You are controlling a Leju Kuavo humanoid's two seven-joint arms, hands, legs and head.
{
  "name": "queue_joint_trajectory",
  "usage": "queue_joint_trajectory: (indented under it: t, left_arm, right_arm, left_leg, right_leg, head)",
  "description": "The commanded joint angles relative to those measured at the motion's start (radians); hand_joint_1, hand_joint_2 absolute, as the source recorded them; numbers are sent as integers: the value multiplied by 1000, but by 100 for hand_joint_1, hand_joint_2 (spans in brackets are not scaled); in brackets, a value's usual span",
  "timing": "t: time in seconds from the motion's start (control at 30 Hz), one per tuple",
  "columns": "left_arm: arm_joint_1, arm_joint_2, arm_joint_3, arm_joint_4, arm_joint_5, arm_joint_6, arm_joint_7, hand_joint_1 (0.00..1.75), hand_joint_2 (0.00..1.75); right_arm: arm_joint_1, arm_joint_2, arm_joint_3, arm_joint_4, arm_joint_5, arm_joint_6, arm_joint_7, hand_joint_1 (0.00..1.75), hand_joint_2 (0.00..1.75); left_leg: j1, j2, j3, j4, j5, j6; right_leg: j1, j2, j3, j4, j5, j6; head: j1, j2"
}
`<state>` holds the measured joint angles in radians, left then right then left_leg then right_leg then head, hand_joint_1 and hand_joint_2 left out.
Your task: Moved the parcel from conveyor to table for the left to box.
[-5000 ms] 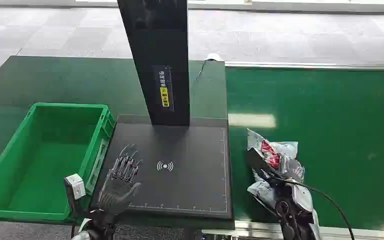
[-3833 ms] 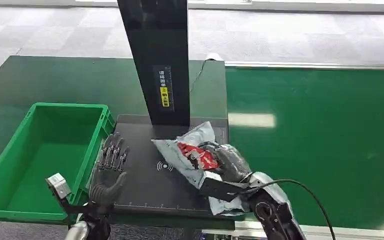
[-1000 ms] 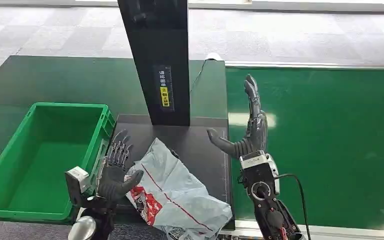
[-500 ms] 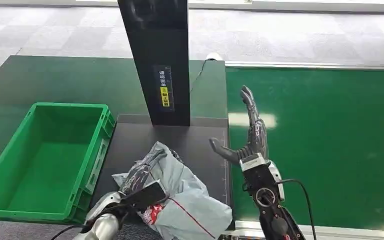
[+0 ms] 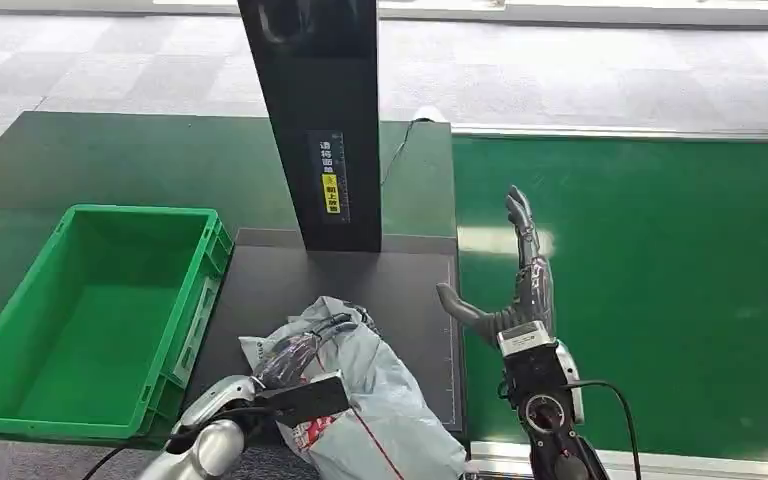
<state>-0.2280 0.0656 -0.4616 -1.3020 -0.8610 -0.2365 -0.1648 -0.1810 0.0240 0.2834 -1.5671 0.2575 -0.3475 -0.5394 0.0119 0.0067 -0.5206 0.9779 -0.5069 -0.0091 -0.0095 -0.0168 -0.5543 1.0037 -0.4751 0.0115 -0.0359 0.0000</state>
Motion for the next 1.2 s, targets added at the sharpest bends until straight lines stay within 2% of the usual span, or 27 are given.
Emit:
queue_joint_trajectory:
  t: [0.03, 0.3, 0.47, 0.57, 0.63, 0.73, 0.83, 1.03, 1.13, 1.2]
  left_arm:
    - [-15, 9, -57, 113, -8, -9, 10, 175, 175]
    - [-15, 2, -37, 95, 29, 11, -14, 175, 175]
    - [-11, -11, 21, 29, 127, 87, -92, 175, 175]
    - [-1, -14, 63, -40, 187, 195, -181, 175, 175]
    - [26, -13, 93, -153, 262, 294, -303, 175, 175]
    - [54, 8, 115, -298, 275, 395, -362, 175, 175]
    - [87, 20, 141, -413, 186, 593, -437, 175, 175]
    - [117, 21, 220, -532, 97, 841, -452, 175, 175]
    - [112, 24, 243, -545, 93, 875, -433, 175, 175]
    - [106, 22, 317, -541, 104, 914, -381, 175, 175]
  right_arm:
    - [14, -1, -32, -5, 1, -5, 6, 0, 175]
    - [27, 0, -44, -14, 2, -6, 8, 0, 175]
    - [42, -1, -51, -30, 1, -3, 6, 0, 175]
    - [53, -5, -59, -44, -3, -4, 4, 0, 175]
    - [66, -10, -67, -59, -12, -2, -2, 0, 175]
    - [82, -18, -75, -73, -26, -6, -14, 0, 175]
    - [88, -21, -79, -72, -38, -9, -24, 0, 175]
    - [87, -26, -80, -58, -49, -7, -35, 0, 175]
    - [86, -25, -78, -50, -51, -8, -40, 0, 175]
    - [80, -19, -74, -40, -50, -14, -43, 0, 175]
  left_leg:
    - [-1, 0, 1, -2, 1, 1]
    - [0, 1, 2, -3, 2, 0]
    - [0, 0, 1, -1, 1, 0]
    - [0, 1, 1, 0, 0, 0]
    - [0, 0, -2, 1, 0, 0]
    - [1, 0, -4, 1, 0, 1]
    - [1, 1, -3, 1, 0, 0]
    - [1, 2, -4, 1, 0, 0]
    - [1, 1, -4, 0, 0, 0]
    - [1, 1, -5, 0, 1, 0]
  right_leg:
    - [-1, 1, 1, -1, 1, 0]
    - [0, 3, 1, -3, 2, -1]
    - [0, 1, 0, -1, 1, -1]
    - [0, 2, 0, 0, 1, 0]
    - [1, 1, -2, 0, 1, 0]
    - [1, 2, -5, 0, 1, 0]
    - [1, 2, -4, 0, 0, 0]
    - [1, 3, -5, 0, 1, -1]
    - [1, 2, -5, 0, 1, 0]
    - [1, 3, -6, -1, 2, -1]
  head:
    - [0, 0]
    - [0, 0]
    - [0, 0]
    - [0, 0]
    - [0, 0]
    - [0, 0]
    - [0, 0]
    - [0, 0]
    - [0, 0]
    - [0, 0]
